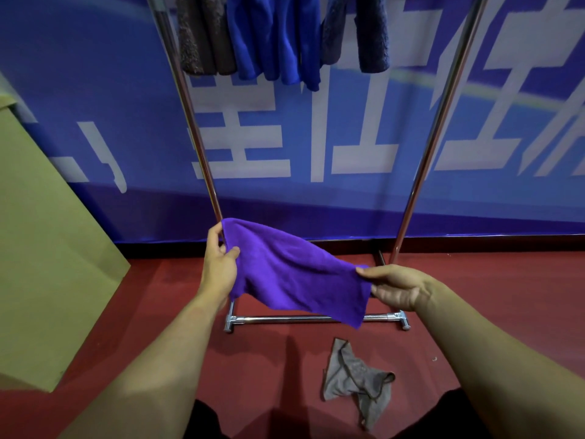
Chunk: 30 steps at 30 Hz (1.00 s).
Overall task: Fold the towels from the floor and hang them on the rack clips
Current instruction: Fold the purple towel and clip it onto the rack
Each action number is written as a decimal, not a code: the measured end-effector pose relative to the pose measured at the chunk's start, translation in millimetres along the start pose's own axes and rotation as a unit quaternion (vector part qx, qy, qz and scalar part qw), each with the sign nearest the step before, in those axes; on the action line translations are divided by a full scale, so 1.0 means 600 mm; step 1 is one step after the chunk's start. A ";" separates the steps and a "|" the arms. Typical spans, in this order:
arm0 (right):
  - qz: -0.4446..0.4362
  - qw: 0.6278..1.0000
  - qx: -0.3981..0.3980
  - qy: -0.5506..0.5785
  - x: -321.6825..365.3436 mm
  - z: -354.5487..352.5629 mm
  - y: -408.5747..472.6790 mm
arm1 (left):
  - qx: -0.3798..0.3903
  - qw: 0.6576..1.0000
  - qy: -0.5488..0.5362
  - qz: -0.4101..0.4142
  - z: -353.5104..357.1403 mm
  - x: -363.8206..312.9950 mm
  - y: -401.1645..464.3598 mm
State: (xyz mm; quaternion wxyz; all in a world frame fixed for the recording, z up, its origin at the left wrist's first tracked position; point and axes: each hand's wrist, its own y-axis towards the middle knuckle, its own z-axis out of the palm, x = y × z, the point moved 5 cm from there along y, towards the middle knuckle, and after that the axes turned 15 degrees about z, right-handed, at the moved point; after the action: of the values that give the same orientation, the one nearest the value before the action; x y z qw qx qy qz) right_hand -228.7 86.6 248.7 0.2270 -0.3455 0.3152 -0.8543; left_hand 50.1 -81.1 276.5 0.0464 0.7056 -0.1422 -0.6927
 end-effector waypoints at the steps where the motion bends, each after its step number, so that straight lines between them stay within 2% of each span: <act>1: 0.013 1.000 -0.015 0.001 -0.001 -0.004 0.004 | 0.002 1.000 0.002 -0.002 -0.001 0.002 0.001; 5: 0.018 0.998 -0.054 -0.020 -0.003 -0.011 0.012 | 0.019 1.000 0.011 -0.004 0.004 -0.003 -0.006; 9: -0.043 0.986 -0.140 -0.074 0.004 -0.028 0.017 | 0.017 1.000 0.022 -0.009 0.003 -0.001 -0.006; 11: -0.076 0.981 -0.165 -0.063 0.011 -0.032 0.015 | 0.004 1.000 0.018 -0.015 -0.001 0.003 -0.005; 15: -0.120 0.972 -0.193 -0.055 0.021 -0.036 0.018 | -0.031 0.998 -0.027 -0.041 -0.002 0.007 -0.006; 17: -0.149 0.968 -0.193 -0.056 0.025 -0.038 0.018 | -0.043 0.993 -0.066 -0.083 0.002 0.017 -0.008; 22: -0.193 0.960 -0.199 -0.034 0.034 -0.037 0.009 | 0.029 0.966 -0.189 -0.175 0.020 0.027 -0.017; 27: -0.219 0.945 -0.233 -0.066 0.034 -0.034 0.008 | 0.019 0.938 -0.265 -0.222 0.024 0.029 -0.020; 30: -0.243 0.930 -0.260 -0.090 0.037 -0.032 0.006 | 0.027 0.908 -0.299 -0.292 0.025 0.032 -0.028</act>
State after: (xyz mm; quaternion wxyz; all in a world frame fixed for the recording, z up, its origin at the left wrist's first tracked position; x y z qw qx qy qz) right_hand -256.5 78.1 245.3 -0.0574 -0.5340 0.4107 -0.7368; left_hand 37.4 -67.9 252.9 -0.2220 0.4759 0.0443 -0.8499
